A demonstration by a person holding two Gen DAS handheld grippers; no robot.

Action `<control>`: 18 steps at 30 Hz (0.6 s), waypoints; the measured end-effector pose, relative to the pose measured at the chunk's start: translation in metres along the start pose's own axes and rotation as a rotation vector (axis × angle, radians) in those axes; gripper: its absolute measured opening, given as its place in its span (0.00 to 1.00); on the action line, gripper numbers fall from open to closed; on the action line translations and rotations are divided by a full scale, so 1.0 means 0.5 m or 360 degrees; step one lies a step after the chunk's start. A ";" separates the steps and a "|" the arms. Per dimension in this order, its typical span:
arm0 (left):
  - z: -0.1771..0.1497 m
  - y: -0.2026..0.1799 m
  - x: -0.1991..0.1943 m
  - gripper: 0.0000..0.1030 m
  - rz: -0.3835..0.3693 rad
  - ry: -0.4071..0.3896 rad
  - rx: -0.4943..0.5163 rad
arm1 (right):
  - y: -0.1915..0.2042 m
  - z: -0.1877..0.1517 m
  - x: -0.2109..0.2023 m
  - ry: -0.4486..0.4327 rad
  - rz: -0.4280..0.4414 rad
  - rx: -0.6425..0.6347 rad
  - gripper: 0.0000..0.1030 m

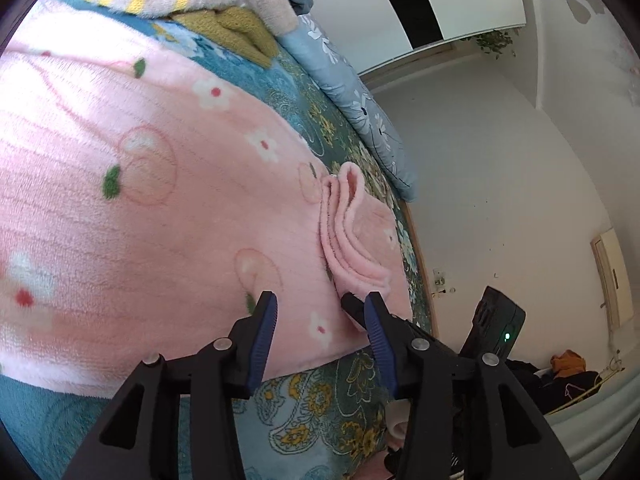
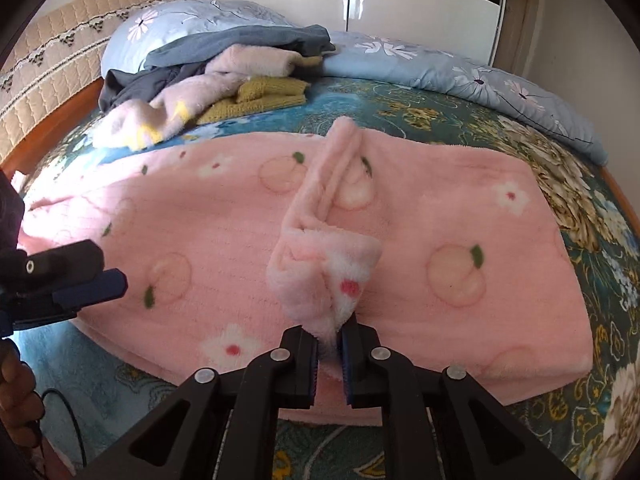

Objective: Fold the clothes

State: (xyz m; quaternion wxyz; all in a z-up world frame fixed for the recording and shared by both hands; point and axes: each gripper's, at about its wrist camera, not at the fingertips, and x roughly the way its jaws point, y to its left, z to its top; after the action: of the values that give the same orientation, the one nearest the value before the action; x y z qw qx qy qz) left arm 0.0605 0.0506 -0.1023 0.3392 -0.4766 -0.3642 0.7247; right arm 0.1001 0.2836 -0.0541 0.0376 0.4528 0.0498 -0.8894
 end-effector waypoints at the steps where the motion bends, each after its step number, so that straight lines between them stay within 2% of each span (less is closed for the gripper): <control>1: 0.000 0.002 -0.002 0.46 0.0006 -0.0005 -0.0009 | 0.003 -0.002 -0.001 0.0000 -0.0010 -0.0010 0.12; 5: 0.003 -0.006 -0.004 0.46 -0.0013 -0.0017 -0.0002 | 0.015 -0.007 -0.019 -0.0019 -0.0028 -0.0014 0.16; 7: 0.000 -0.005 -0.007 0.50 -0.0018 -0.0016 0.0016 | 0.025 -0.013 -0.030 -0.0024 0.0016 -0.0012 0.25; 9: -0.002 -0.005 -0.008 0.53 -0.0010 -0.0017 0.0020 | 0.040 -0.019 -0.040 -0.0022 0.0085 -0.0039 0.29; 13: -0.005 0.002 -0.005 0.53 0.0014 0.0001 0.0018 | 0.065 -0.026 -0.065 -0.0025 0.0318 -0.0086 0.29; 16: -0.010 0.002 -0.002 0.54 0.0019 0.0007 0.0042 | 0.043 -0.008 -0.099 -0.0130 0.0377 -0.0037 0.29; 18: -0.015 0.000 0.000 0.54 0.0015 0.0017 0.0063 | 0.008 0.014 -0.110 -0.0178 0.0349 0.0026 0.30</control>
State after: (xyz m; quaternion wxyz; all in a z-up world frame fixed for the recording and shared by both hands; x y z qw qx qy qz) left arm 0.0675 0.0519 -0.1045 0.3473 -0.4753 -0.3457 0.7307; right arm 0.1271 0.2802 -0.0056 0.1338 0.4055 -0.0094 -0.9042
